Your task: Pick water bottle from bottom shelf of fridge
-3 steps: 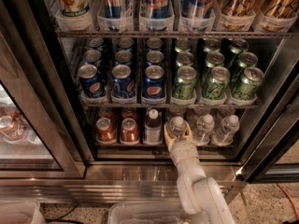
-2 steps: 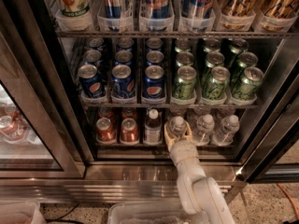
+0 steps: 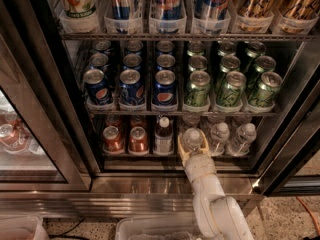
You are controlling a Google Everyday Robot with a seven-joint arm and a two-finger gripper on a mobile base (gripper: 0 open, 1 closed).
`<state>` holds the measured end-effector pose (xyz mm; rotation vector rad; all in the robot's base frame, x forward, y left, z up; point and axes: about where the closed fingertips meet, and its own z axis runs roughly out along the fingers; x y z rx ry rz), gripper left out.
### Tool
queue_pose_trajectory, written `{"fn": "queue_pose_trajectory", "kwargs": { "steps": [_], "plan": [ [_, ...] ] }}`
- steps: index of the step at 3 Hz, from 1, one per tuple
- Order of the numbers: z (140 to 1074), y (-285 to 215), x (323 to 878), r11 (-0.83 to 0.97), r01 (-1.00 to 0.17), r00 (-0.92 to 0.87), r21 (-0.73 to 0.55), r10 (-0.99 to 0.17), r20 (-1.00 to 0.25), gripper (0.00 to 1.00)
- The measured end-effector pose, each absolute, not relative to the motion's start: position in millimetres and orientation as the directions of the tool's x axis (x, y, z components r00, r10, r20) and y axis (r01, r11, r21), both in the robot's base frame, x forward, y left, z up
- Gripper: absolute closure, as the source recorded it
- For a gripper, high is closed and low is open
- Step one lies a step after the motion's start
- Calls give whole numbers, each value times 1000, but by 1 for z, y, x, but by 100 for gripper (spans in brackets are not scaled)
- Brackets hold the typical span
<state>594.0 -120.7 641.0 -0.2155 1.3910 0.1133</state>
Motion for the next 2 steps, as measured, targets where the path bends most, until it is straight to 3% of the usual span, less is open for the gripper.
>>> {"fn": "queue_pose_trajectory", "kwargs": {
  "steps": [2],
  "plan": [
    [660, -117, 567, 964, -230, 258, -133, -71, -964, 100]
  ]
}}
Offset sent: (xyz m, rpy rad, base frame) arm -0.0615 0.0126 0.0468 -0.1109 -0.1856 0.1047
